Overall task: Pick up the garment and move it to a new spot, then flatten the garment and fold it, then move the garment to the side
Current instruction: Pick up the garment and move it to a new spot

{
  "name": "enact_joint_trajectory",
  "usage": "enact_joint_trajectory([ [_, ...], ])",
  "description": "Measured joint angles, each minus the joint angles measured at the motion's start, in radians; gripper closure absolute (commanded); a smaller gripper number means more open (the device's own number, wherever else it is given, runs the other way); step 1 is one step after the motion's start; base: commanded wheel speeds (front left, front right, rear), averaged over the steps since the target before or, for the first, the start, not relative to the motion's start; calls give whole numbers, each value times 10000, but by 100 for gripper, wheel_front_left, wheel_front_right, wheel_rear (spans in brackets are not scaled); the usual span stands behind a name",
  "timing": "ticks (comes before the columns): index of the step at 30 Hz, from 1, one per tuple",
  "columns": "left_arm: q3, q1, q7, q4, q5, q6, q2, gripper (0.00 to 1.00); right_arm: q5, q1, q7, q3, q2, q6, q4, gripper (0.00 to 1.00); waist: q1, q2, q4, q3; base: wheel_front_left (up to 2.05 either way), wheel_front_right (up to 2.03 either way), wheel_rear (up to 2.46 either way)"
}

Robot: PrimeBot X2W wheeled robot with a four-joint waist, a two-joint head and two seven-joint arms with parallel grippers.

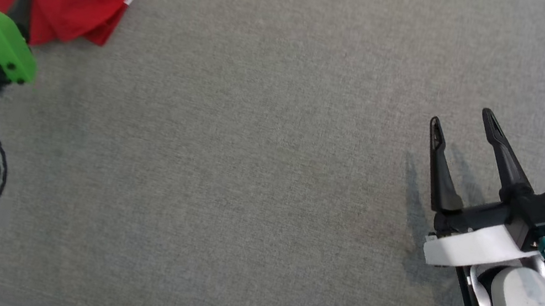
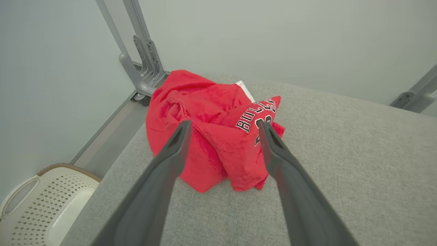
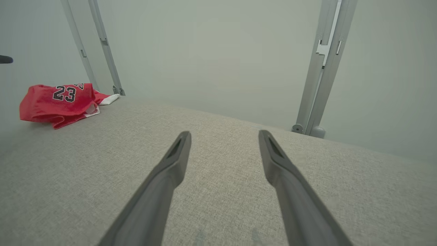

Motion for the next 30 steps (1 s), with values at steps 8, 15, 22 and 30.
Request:
enact_joint_trajectory([
  [8,788,-1939,1043,2343,-633,466,769,0,79,-364,0,257,-69,0,-495,0,1,0,-787,2127,0,0,0],
  [15,1009,-2504,1057,3373,-719,727,1279,100,180,-375,-48,113,88,4,-773,0,0,0,-1646,3094,0,0,0],
  [22,903,-2281,169,3532,-681,267,1716,100,272,-337,-71,94,330,2,-449,0,0,0,-2182,2920,0,0,0],
  [30,405,-522,-1145,2159,-637,-236,1235,100,347,373,-15,-240,777,0,-27,0,0,-1,-2444,1659,0,0,0],
])
